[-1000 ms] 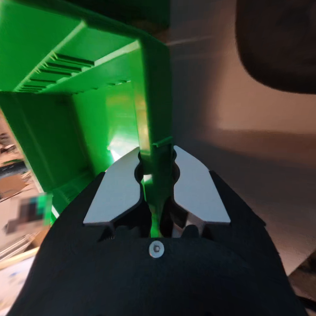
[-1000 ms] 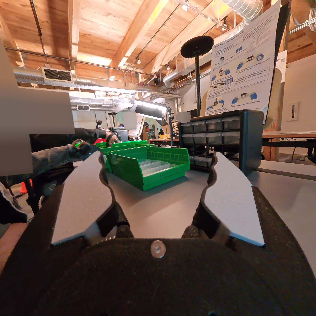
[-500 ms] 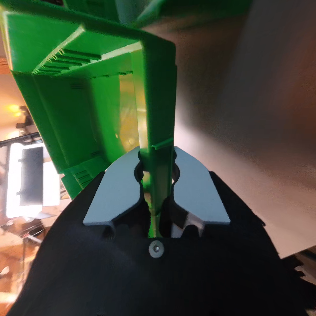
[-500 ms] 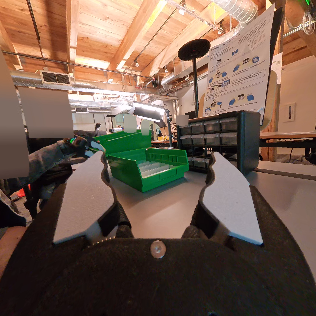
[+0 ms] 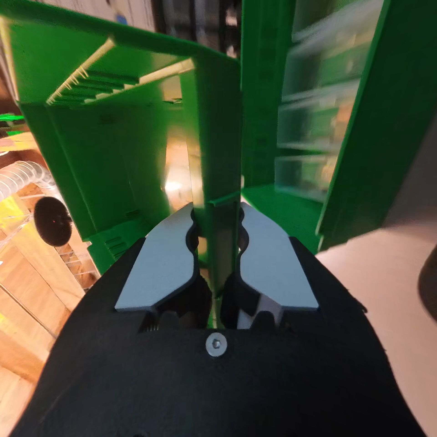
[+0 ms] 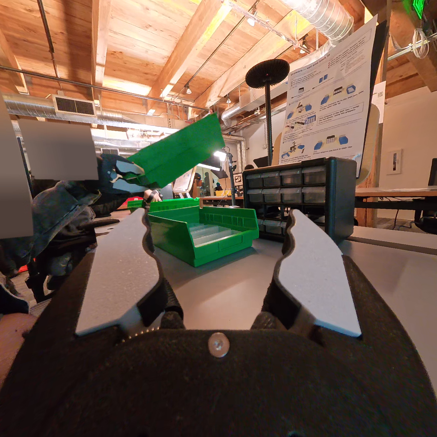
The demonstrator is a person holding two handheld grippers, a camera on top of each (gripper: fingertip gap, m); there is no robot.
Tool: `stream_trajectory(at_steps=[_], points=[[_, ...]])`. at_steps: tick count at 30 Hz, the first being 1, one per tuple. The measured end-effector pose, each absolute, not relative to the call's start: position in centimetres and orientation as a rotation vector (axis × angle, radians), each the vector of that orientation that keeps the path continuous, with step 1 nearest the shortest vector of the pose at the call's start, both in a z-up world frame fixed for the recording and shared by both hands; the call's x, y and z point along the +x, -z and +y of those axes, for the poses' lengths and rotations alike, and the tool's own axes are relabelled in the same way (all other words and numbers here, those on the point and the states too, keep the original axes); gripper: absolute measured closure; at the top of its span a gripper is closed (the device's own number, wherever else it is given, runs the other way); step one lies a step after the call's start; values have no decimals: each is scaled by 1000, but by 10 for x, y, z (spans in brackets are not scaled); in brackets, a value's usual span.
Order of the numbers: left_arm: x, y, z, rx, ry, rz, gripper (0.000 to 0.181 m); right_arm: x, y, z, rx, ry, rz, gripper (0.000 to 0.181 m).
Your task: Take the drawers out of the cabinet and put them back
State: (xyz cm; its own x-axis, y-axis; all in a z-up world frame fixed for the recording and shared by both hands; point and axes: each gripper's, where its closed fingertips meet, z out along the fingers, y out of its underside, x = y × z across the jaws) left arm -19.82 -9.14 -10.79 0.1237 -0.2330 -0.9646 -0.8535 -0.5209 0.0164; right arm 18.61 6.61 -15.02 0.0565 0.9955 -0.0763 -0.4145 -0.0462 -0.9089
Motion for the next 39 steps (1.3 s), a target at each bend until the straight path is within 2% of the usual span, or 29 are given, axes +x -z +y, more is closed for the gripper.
stream_trajectory(at_steps=[1,13,17,27,39], points=[[-182,107,-82,-1825,-1415,1047,152,186,150,66,-964,-1373,-810,74],[4,157,21,-1728,-1210,1229,152,191,147,67,-938,-1366,-773,73],[48,187,42,-1726,-1139,1327,152,199,141,75,-929,-1388,-687,66],[100,232,74,-1707,-1108,1508,151,216,133,86,-874,-1334,-566,64],[104,288,96,-1855,-944,1530,151,216,133,86,-866,-1323,-569,67]])
